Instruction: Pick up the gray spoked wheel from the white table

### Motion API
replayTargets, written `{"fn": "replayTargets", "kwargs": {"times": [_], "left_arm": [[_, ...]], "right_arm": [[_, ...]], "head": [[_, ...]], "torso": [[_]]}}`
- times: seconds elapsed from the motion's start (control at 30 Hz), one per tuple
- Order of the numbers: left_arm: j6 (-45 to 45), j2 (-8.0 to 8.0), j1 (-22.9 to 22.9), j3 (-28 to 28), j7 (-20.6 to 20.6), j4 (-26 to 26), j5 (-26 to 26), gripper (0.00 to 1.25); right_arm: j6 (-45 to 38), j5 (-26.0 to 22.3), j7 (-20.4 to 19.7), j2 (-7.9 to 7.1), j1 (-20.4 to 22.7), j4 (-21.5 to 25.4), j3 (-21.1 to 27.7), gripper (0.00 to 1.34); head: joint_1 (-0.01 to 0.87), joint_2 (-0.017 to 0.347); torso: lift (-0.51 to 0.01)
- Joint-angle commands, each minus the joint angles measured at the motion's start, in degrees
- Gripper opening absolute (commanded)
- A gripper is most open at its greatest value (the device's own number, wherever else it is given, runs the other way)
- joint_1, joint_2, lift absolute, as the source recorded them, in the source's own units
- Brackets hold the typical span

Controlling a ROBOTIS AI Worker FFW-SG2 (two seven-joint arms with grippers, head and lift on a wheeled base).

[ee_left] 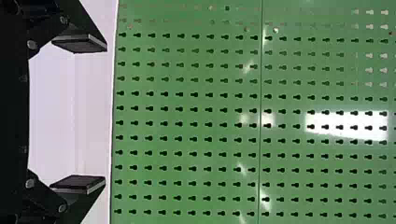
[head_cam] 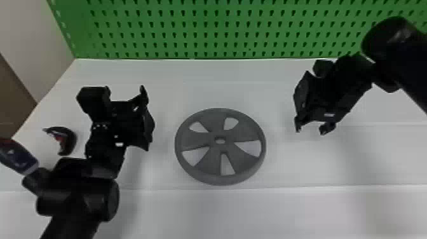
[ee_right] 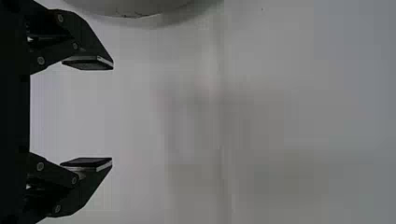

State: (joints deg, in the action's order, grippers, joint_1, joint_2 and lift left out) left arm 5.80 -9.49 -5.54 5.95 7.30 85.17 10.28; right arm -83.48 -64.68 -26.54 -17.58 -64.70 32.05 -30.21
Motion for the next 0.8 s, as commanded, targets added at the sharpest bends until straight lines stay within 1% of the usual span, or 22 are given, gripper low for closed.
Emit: {"fn": "replayTargets", "kwargs": {"times": [0.0,0.2,0.33,0.43,0.63,0.77], "left_arm": [[0.0,0.0,0.0,-0.1,0.0,0.0,0.1,0.98],[0.0,0.0,0.0,-0.1,0.0,0.0,0.1,0.98],[0.0,0.0,0.0,-0.1,0.0,0.0,0.2,0.98],[0.0,0.0,-0.1,-0.1,0.0,0.0,0.3,0.98],[0.0,0.0,-0.2,-0.1,0.1,0.0,0.3,0.98],[0.0,0.0,-0.1,-0.1,0.1,0.0,0.3,0.98]], "right_arm": [[0.2,-1.5,0.0,0.17,-0.2,0.2,-1.9,0.81],[0.9,-5.7,0.0,0.44,-0.5,2.5,-7.3,0.81],[1.6,-8.5,0.0,0.44,-1.0,5.7,-13.5,0.81],[2.0,-10.7,0.0,0.44,-1.3,7.1,-16.5,0.81],[2.3,-14.0,0.1,0.52,-1.7,9.7,-20.9,0.81],[2.3,-15.7,0.1,0.44,-1.9,11.5,-23.1,0.81]], "head": [[0.806,0.044],[0.806,0.044],[0.806,0.044],[0.806,0.044],[0.806,0.044],[0.806,0.044]], "torso": [[-0.098],[-0.098],[-0.098],[-0.098],[-0.098],[-0.098]]}}
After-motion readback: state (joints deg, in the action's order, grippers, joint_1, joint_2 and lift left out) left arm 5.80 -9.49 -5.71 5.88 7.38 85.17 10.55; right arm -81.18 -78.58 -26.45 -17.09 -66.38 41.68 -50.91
